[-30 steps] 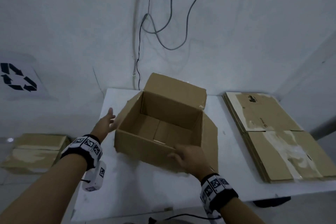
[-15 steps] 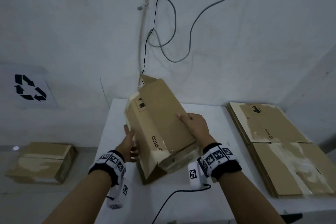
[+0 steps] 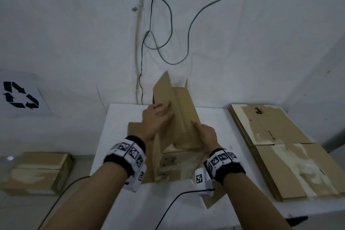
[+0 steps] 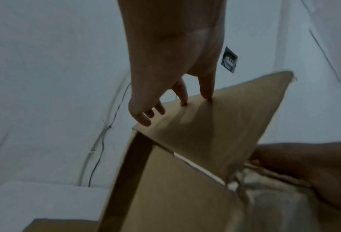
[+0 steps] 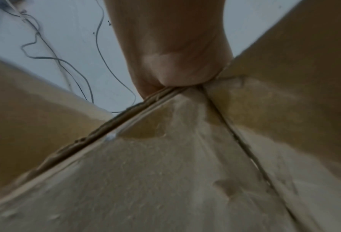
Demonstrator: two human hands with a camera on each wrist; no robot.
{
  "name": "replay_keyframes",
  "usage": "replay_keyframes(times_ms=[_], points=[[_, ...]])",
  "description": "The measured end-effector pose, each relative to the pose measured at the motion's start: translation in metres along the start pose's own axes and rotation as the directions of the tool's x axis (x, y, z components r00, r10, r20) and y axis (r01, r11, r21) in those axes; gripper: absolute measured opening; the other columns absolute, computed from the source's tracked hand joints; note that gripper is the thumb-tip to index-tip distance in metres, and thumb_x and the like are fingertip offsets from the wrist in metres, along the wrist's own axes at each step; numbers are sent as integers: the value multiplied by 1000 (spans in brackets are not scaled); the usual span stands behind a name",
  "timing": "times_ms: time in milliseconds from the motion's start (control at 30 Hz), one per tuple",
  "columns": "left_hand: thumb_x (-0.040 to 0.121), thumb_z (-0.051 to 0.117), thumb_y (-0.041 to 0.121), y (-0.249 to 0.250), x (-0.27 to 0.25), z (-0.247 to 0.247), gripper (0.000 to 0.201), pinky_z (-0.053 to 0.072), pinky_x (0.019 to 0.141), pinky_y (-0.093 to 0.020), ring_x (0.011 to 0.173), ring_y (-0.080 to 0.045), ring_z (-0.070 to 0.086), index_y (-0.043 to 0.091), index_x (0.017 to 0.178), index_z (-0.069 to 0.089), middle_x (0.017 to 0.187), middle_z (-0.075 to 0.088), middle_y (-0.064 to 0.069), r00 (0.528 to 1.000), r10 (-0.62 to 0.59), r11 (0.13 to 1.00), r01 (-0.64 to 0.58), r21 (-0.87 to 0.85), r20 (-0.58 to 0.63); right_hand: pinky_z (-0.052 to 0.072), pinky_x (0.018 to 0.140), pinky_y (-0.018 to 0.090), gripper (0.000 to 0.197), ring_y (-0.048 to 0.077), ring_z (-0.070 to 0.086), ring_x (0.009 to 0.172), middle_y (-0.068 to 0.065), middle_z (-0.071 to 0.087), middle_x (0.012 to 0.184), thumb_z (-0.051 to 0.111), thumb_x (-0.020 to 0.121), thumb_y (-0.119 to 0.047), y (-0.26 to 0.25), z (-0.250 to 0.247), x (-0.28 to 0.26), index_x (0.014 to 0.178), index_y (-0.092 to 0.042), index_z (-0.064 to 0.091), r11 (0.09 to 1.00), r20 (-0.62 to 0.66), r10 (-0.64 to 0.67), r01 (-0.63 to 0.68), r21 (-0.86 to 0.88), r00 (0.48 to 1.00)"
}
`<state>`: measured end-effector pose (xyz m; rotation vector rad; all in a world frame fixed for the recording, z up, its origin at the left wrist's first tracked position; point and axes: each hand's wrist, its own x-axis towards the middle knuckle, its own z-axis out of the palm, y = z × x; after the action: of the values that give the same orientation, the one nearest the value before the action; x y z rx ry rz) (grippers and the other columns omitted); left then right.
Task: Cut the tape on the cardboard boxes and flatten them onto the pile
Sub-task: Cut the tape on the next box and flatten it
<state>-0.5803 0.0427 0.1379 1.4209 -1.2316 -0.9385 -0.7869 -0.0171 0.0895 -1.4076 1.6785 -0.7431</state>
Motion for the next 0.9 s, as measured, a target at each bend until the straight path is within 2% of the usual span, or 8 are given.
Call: replay_keyframes(times_ms=[167,267,367,500,600,767,833,900], points=[[71,70,62,-38,7,52,91,24,114,-46,138,-29,18,30,144,25,151,13,-2,995,-97,918,99,384,-25,47,86,30,59,25,59,109,7,65,115,52,93,-59,14,-4,-2,120,-8,64,999,29,31,-32,34,999],[61,80,58,-47,13,59,117,27,113,-47,138,-30,21,27,146,6,151,9,-6,986,-123,965,146,217,-115,41,96,29,52,19,48,119,-3,50,122,45,98,-53,8,-7,-11,136,-18,49,986,92,61,-74,146,994],[63,86,43,-51,16,53,123,34,110,-40,130,-23,35,23,148,0,146,26,-5,987,-134,988,140,73,-84,44,78,18,47,19,54,106,-2,57,114,66,89,-45,8,-9,-10,123,-16,53,999,125,-19,14,37,992],[81,72,43,-69,10,38,76,51,90,-32,107,-16,55,19,138,26,126,50,-2,991,-125,990,122,-66,-51,49,90,29,61,20,59,107,0,62,115,79,79,-42,9,-2,-4,126,-11,56,997,99,-24,16,79,995],[93,54,47,-78,0,11,30,45,59,-21,71,-8,58,18,99,57,81,62,3,983,51,967,-5,253,-175,50,89,30,60,19,61,103,2,64,116,79,79,-41,5,-2,0,125,-9,58,992,89,-32,21,121,996],[98,36,47,-77,-22,-27,49,38,61,-28,69,-25,61,17,61,48,62,53,0,971,-2,676,176,715,-238,50,84,27,59,19,62,102,3,64,116,80,79,-40,-3,3,9,124,-8,58,986,86,-51,36,165,995],[96,26,59,-68,-29,-25,57,43,73,-32,79,-27,63,17,65,47,72,58,-3,974,-92,520,224,824,-207,51,88,31,62,21,62,105,4,64,118,80,78,-43,-6,10,13,124,-9,57,987,94,-59,44,157,994],[93,22,68,-57,-33,-13,66,45,79,-33,84,-26,61,13,84,58,90,64,-8,966,-199,560,250,790,-165,52,93,35,63,22,61,107,5,64,120,80,77,-46,-10,19,16,123,-10,58,989,102,-68,53,140,993]])
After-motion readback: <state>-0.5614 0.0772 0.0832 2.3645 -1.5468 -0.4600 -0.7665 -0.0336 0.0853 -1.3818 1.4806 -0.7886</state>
